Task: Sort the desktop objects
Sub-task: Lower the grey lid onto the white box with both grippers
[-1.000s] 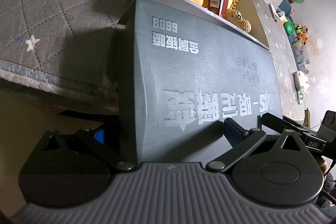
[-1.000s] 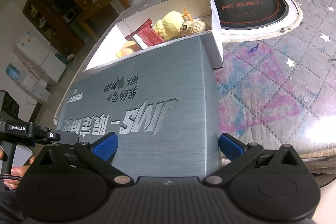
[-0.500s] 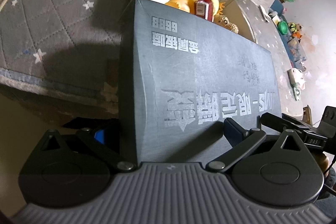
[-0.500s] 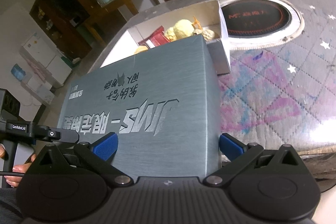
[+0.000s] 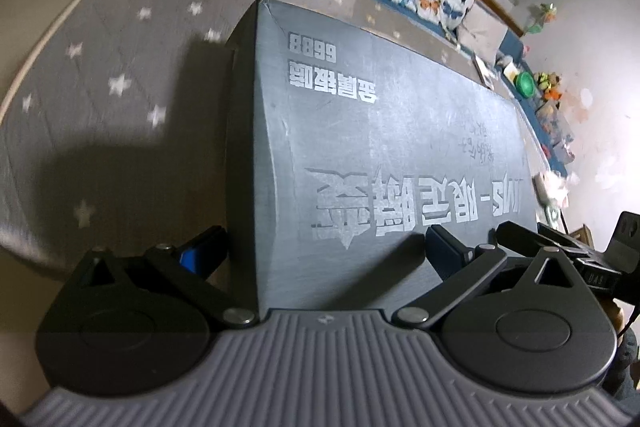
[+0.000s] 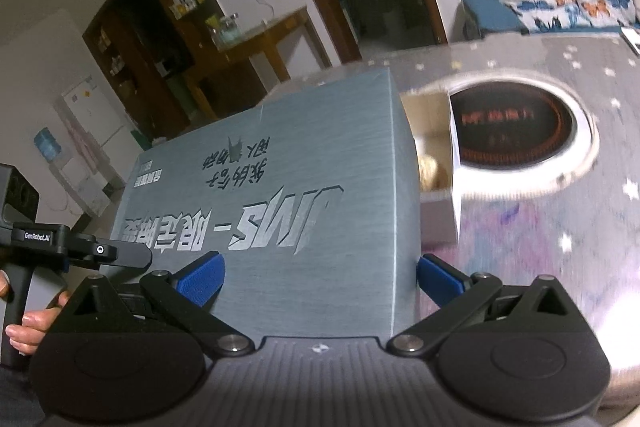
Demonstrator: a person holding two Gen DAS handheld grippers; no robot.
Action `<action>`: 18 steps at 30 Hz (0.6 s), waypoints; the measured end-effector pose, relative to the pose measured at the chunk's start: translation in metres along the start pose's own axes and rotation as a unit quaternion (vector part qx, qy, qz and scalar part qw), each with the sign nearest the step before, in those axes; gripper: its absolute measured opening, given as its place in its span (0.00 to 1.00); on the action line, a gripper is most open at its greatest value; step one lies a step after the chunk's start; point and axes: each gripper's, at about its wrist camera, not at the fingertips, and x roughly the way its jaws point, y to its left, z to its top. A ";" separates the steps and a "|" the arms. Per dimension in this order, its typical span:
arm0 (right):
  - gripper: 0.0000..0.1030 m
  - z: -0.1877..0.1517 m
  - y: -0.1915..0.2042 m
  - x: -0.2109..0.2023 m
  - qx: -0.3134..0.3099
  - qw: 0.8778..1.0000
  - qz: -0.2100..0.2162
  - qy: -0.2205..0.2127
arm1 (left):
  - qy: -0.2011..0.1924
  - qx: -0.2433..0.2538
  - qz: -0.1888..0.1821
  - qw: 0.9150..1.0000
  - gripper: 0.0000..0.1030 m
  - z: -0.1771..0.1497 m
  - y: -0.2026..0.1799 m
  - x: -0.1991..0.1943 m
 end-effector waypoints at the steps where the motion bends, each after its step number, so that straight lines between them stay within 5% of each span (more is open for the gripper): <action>1: 1.00 0.006 -0.001 0.004 0.001 1.000 0.000 -0.003 | -0.006 0.005 0.001 1.000 1.00 0.007 -0.001 0.002; 18: 1.00 0.078 -0.032 0.059 0.014 1.000 -0.007 -0.015 | -0.024 -0.001 0.000 1.000 1.00 0.091 -0.001 0.041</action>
